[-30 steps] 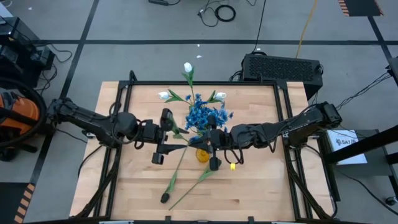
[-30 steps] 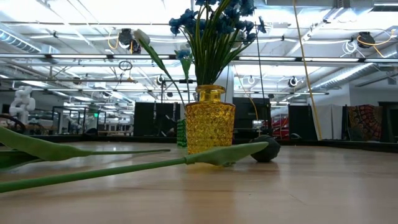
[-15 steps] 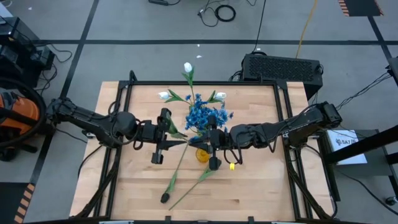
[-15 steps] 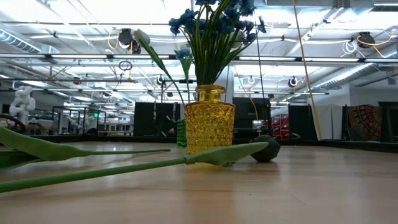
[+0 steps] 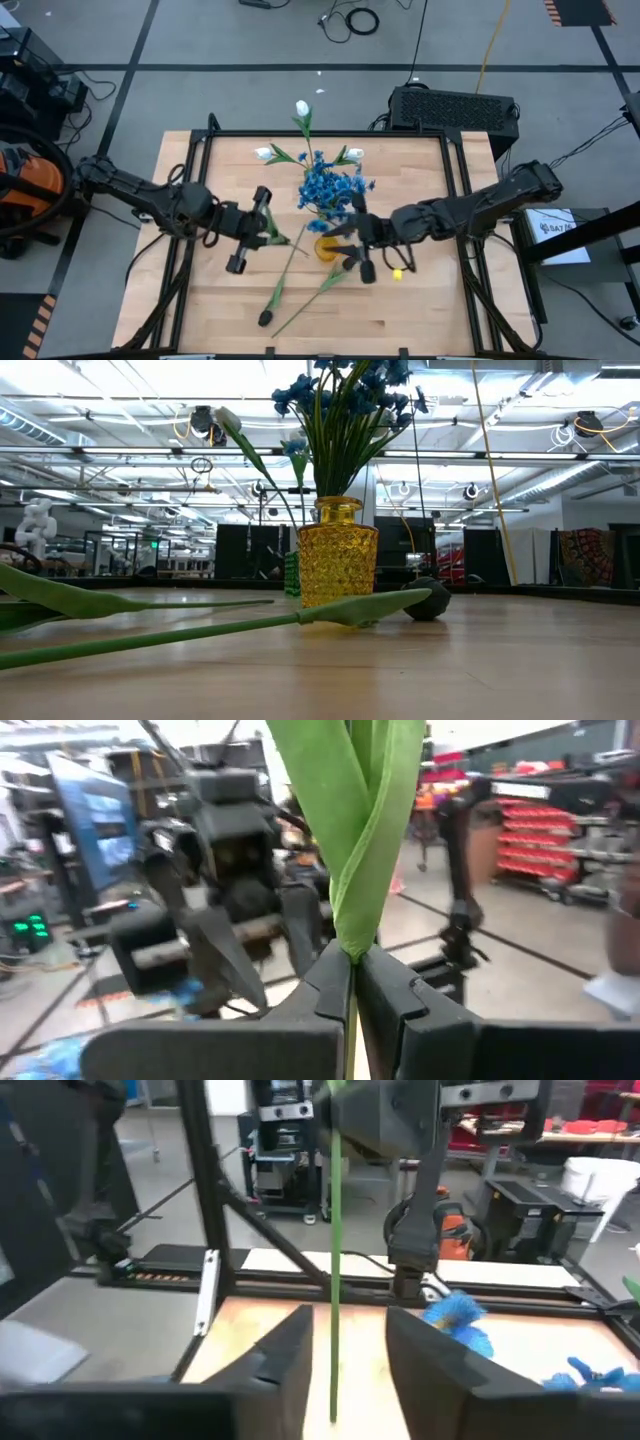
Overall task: Sort flowers into vase by color
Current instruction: Put the top left black flower into the yellow vase, then put the left black flower into the yellow vase
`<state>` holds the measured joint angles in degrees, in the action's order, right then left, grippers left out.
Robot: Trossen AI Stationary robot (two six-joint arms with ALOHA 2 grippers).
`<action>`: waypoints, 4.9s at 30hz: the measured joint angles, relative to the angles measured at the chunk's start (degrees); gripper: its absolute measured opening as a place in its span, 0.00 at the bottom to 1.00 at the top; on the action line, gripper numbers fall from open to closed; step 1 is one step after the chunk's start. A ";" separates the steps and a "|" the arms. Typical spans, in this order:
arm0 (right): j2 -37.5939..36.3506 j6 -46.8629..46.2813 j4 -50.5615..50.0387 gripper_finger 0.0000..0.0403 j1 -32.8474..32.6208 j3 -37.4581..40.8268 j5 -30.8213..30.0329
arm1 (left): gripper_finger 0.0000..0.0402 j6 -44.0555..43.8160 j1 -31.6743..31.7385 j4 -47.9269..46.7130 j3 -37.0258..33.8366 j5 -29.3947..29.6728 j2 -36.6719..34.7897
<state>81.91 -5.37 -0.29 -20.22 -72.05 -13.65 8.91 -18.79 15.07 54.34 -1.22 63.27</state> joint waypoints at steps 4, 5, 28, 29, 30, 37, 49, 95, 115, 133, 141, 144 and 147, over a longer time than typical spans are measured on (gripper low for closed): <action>-2.97 0.00 -1.95 0.39 -2.35 0.00 0.03 | 0.03 -0.03 -2.29 0.62 -2.06 1.15 0.24; -3.72 0.00 -2.11 0.41 -2.91 0.00 0.01 | 0.03 0.00 -2.88 1.56 -2.93 1.88 0.26; -13.80 -4.84 -25.93 0.42 -9.17 0.00 -12.12 | 0.03 2.05 -3.31 50.60 -25.52 16.75 15.31; -13.81 -5.22 -26.39 0.42 -9.17 0.00 -12.13 | 0.03 2.03 -3.30 51.48 -25.52 16.77 16.39; -13.81 -5.48 -26.99 0.42 -9.17 0.00 -12.12 | 0.03 2.03 -3.30 51.86 -25.52 17.16 17.07; -13.90 -6.01 -31.03 0.42 -9.17 0.00 -12.02 | 0.03 2.05 -2.98 55.99 -25.50 22.42 21.02; -13.90 -6.22 -31.19 0.42 -9.15 0.00 -12.02 | 0.03 -2.51 -0.67 55.12 -25.50 24.50 25.46; -13.90 -4.19 -33.28 0.42 -9.15 0.02 -12.04 | 0.60 -17.37 -10.16 -2.95 -23.77 3.50 21.20; -13.88 -2.94 -37.16 0.42 -9.15 0.09 -11.78 | 0.56 40.70 -8.55 -27.67 -7.41 1.51 28.09; -13.88 -4.47 -37.91 0.42 -9.15 0.09 -11.73 | 0.27 51.54 -8.74 -35.01 -2.31 5.23 37.60; -13.88 -4.12 -37.62 0.42 -9.15 0.09 -11.54 | 0.03 45.61 -8.70 -32.88 -2.53 6.01 37.06; -13.88 -4.03 -37.65 0.42 -9.15 0.09 -11.54 | 0.03 43.98 -8.61 -32.42 -2.62 6.50 36.19; -13.88 -3.04 -37.60 0.42 -9.15 0.07 -11.56 | 0.03 41.13 -9.19 -32.26 -2.62 8.56 34.41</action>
<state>68.03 -8.41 -37.89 -29.36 -71.99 -25.21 50.04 -27.98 -17.19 51.72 7.34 97.68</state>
